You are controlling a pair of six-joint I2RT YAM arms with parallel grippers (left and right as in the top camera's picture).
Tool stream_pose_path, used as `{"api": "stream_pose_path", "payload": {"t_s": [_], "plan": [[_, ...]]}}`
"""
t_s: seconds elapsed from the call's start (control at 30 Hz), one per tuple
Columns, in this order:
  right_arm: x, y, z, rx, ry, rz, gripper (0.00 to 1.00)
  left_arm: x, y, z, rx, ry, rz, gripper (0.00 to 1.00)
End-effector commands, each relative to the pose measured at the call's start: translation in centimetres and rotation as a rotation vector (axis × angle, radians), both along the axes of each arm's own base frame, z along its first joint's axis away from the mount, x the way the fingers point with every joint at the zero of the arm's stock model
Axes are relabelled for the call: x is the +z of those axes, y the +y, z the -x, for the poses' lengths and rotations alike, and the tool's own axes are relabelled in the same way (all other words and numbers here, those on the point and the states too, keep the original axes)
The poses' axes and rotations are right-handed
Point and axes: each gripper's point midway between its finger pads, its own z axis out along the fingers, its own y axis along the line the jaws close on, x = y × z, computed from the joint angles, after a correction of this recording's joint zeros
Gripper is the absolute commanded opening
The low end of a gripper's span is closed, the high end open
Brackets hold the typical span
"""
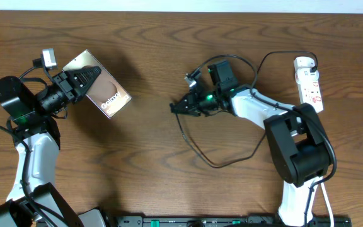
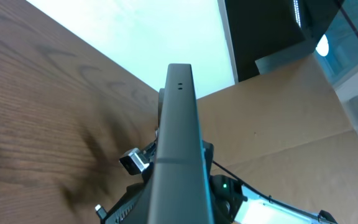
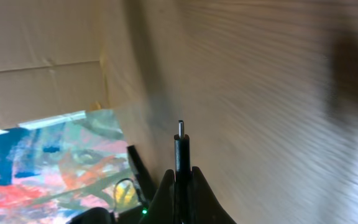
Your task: Plug charger to phone and switch on socket
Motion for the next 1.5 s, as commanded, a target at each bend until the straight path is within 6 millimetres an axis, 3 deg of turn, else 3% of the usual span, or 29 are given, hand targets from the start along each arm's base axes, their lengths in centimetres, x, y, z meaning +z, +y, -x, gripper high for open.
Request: {"api": "stream_pose_path", "payload": {"t_s": [0.0,0.2,0.43,0.53,0.7,1.17,1.47], "plan": [[-0.1,-1.6,-1.4,0.016,-0.116,0.042,0.02,0.7,-0.1,0.3,-0.02,-0.02,-0.004,0.08],[-0.8,-4.5,-2.4,0.027,-0.149,0.263,0.01,0.6,-0.1,0.3,-0.021,-0.033,-0.015,0.07],[-0.7,-10.2,-3.7,-0.018,-0.137,0.699,0.01,0.6,-0.1,0.3,-0.021,-0.038,-0.018,0.07],[-0.6,-12.0,-3.1,-0.02,-0.109,0.809,0.01,0.6,-0.1,0.3,-0.022,-0.038,-0.019,0.07],[-1.5,-14.4,-0.6,-0.014,0.014,0.936,0.01,0.7,-0.2,0.5,-0.037,-0.042,-0.019,0.08],[-4.0,-17.6,5.2,0.031,0.227,1.077,0.01,0.7,-0.6,1.0,-0.071,-0.04,-0.012,0.07],[-6.4,-17.4,7.8,0.052,0.272,1.108,0.01,0.7,-0.7,1.2,-0.082,-0.041,-0.011,0.08]]}}
